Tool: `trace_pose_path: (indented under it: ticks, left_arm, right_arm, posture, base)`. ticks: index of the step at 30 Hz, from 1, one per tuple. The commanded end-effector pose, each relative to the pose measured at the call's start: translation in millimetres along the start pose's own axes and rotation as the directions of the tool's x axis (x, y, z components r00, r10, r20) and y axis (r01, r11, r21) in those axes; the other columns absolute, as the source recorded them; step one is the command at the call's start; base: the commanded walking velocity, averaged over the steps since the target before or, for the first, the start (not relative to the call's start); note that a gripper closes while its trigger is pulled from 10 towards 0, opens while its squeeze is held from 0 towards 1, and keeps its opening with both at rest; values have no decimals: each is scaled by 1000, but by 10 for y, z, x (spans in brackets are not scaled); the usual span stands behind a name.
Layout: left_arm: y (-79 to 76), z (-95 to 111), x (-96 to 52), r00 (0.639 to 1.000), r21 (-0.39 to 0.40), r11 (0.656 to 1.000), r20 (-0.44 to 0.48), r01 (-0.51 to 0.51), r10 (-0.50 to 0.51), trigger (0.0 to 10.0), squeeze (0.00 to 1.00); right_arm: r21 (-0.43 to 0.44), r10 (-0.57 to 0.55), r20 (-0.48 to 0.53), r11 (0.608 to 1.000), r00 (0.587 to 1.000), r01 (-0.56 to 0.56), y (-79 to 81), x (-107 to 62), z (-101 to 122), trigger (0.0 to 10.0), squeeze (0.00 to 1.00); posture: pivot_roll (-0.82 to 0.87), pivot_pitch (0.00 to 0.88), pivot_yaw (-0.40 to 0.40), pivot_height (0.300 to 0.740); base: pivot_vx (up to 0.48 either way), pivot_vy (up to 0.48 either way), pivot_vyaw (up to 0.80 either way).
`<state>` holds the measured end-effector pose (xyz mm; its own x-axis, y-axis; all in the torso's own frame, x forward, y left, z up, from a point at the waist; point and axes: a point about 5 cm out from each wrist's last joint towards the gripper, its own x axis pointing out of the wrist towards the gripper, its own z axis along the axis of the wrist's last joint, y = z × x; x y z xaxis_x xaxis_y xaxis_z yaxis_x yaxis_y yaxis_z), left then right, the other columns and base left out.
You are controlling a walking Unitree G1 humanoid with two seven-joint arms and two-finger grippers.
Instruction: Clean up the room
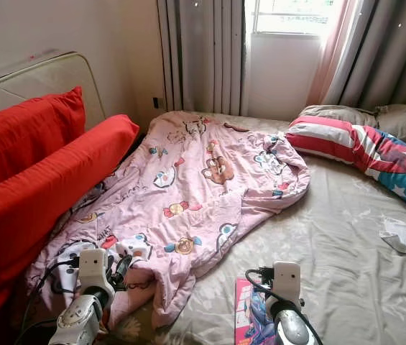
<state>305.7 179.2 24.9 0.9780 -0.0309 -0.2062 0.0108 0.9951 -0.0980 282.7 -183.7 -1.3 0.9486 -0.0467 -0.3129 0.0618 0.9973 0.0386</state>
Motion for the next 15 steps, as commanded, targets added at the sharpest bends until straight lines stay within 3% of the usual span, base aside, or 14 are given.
trace_pose_path:
  ticks: [1, 9, 15]
  left_arm:
    - [20, 4, -7, 1000, 5, 1000, 7, -7, 7, 10000, 0]
    - [12, 16, -1, 1000, -2, 1000, 16, -11, 11, 10000, 0]
    - [12, 25, 3, 1000, -5, 1000, 19, -13, 13, 10000, 0]
  right_arm:
    - [-3, 3, 30, 1000, 1000, -3, 12, 38, 83, 10000, 0]
    - [-7, 7, 41, 1000, 999, -7, 13, 47, 108, 10000, 0]
    - [-6, 11, 46, 1000, 999, -11, 21, 52, 120, 10000, 0]
  posture:
    - [-81, 4, 6, 740]
    - [-78, 8, -1, 740]
    - [-76, 15, -3, 740]
  base:
    - [247, 0, 0]
    - [244, 0, 0]
    - [0, 0, 0]
